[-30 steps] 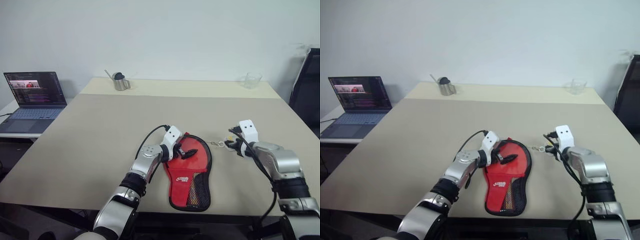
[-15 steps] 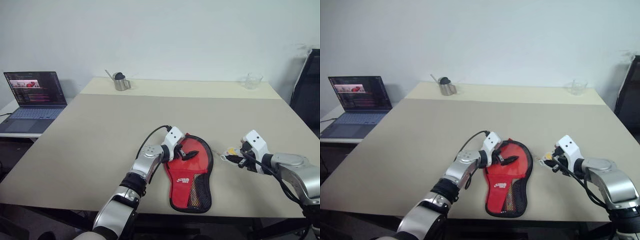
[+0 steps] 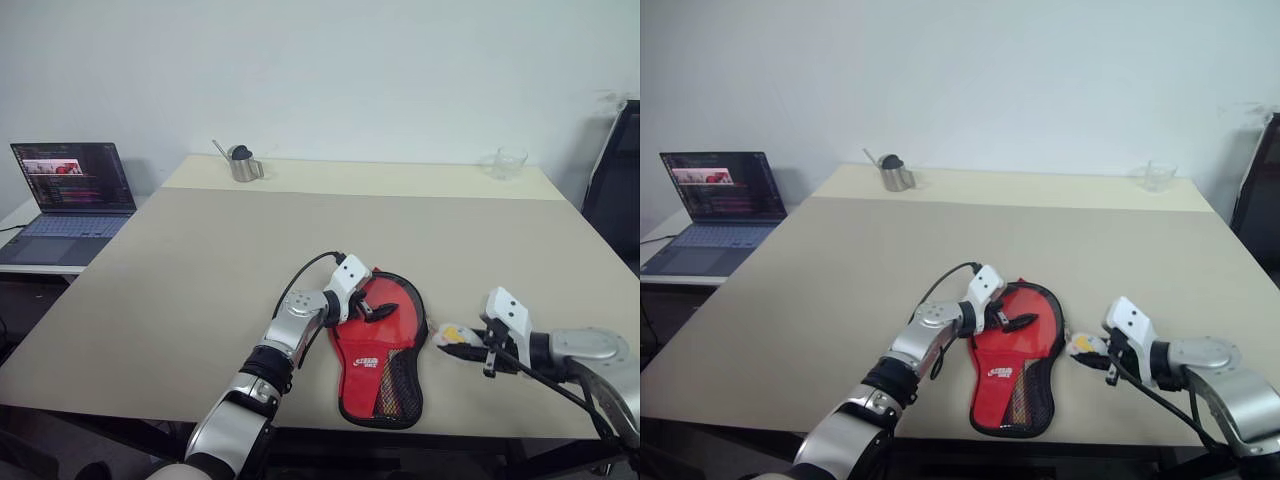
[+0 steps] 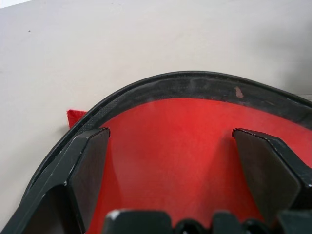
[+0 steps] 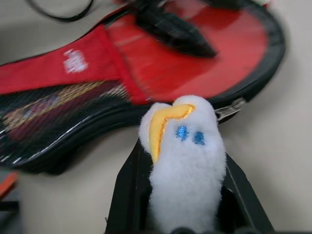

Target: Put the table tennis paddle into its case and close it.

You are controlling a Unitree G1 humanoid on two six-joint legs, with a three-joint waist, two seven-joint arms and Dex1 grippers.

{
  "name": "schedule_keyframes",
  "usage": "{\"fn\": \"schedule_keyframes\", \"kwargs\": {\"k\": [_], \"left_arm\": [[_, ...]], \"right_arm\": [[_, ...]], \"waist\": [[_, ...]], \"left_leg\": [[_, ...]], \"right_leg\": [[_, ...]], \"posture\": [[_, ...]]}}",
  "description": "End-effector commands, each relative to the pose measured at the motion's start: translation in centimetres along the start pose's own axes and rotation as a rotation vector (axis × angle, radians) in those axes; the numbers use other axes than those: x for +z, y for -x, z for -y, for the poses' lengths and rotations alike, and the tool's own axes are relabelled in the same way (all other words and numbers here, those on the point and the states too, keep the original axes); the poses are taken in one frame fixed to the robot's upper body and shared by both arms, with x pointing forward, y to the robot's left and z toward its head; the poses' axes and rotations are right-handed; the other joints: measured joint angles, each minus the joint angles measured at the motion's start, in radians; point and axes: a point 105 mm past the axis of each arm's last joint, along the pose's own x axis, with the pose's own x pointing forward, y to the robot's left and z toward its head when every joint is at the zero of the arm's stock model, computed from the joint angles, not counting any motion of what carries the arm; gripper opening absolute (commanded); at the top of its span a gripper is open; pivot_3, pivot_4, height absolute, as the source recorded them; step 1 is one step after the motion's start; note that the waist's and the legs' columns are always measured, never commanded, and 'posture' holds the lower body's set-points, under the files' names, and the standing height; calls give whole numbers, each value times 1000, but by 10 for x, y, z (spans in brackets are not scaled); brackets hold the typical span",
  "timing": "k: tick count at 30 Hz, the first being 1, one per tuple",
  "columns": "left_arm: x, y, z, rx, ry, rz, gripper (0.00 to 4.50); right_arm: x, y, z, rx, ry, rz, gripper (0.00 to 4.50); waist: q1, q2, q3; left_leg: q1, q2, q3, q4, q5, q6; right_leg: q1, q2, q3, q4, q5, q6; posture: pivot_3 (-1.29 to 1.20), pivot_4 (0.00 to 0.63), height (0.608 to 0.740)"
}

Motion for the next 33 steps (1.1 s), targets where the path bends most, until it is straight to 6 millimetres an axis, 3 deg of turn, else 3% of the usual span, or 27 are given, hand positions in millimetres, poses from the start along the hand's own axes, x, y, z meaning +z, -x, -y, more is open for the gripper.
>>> {"fn": "schedule_keyframes", "kwargs": {"k": [1, 8, 22, 33], "left_arm": [[-51, 10, 6, 10, 67, -169, 4397], [-57, 12, 4, 21, 67, -202, 4397], [-71, 19, -7, 91, 72, -296, 4397], [-66, 14, -5, 86, 71, -283, 4397]], "right_arm": [[-2, 5, -16, 94, 21, 6, 545], [-25, 11, -38, 202, -46, -9, 540], [-30, 20, -88, 403, -96, -74, 526], [-5, 9, -106, 425, -87, -87, 525]], "waist": [[0, 1, 0], [0, -1, -6], [2, 1, -18], [11, 1, -22]], "left_leg": [[0, 0, 0, 0, 0, 0], [1, 0, 0, -1, -1, 0], [1, 1, -1, -2, -7, 0], [4, 1, -1, -1, -16, 0]], "right_leg": [[0, 0, 0, 0, 0, 0], [1, 0, 0, -4, 0, 0], [3, 1, 1, -8, -2, 1], [10, -1, -2, -9, -8, 8]], "posture": [[0, 150, 740], [0, 150, 740], [0, 150, 740], [0, 150, 740]]}}
